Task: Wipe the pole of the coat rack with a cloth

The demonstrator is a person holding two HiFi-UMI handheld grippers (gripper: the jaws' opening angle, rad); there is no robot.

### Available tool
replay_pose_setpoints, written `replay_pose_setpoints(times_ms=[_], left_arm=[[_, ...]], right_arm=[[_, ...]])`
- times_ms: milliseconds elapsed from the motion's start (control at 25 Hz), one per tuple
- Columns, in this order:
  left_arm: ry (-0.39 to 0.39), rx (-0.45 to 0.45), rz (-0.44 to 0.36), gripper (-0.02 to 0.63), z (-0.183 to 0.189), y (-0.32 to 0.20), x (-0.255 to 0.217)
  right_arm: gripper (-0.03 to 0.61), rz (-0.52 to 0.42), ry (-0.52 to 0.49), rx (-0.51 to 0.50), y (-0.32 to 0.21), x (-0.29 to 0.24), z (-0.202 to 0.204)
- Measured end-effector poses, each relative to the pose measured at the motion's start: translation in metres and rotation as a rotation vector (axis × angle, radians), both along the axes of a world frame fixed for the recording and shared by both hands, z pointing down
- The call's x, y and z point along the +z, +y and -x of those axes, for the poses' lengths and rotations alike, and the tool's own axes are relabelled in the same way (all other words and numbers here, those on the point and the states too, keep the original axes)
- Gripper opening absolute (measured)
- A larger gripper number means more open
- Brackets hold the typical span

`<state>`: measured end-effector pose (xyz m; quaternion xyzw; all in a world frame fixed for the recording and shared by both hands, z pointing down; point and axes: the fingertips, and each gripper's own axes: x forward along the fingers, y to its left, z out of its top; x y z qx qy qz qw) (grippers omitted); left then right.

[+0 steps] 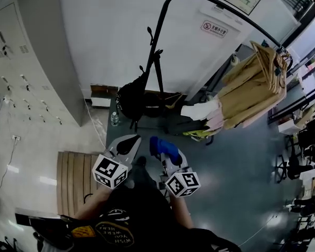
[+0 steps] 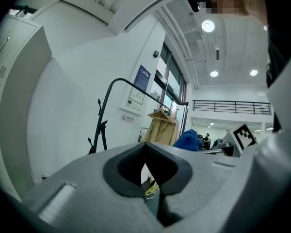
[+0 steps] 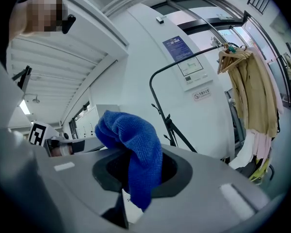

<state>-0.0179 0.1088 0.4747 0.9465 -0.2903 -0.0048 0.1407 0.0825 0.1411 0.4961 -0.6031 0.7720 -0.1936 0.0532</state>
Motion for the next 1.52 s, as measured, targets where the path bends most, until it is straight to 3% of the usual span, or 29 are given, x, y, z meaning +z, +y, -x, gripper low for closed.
replay_pose_setpoints(times_ms=[320,520,760,1000,1160,1240,1360,1520], left_arm=[[-0.008,-0.043,-0.032,0.002,-0.027,-0.103,-0.016],[-0.032,-0.067,-0.118,0.002,-0.054,-0.185,-0.046],[-0.047,-0.1,-0.151,0.002,-0.08,-0.246,-0.058],[-0.053,-0.065,-0.164,0.002,-0.093,-0.293,-0.069],[-0.045,-0.031,-0.166,0.002,-0.095,-0.307,-0.074],[-0.034,-0.024,-0.165,0.002,-0.091,-0.315,-0.078],[-0.024,-0.016,-0.16,0.002,-0.087,-0.325,-0.079],[-0.015,-0.007,-0.161,0.002,-0.077,-0.334,-0.079]], right_arm=[[0.08,-0.054,0.004,-0.05,-0.121,-0.013,-0.033],[0.081,-0.142,0.012,-0.096,-0.216,-0.041,-0.062],[0.081,-0.303,0.06,-0.179,-0.334,-0.125,-0.091],[0.083,-0.558,0.08,-0.004,-0.423,-0.302,-0.142],[0.083,-0.722,0.292,0.25,-0.44,-0.389,-0.173],[0.081,-0.701,0.324,0.317,-0.457,-0.402,-0.178],[0.081,-0.681,0.292,0.309,-0.476,-0.397,-0.161],[0.082,-0.737,0.34,0.269,-0.484,-0.384,-0.111]])
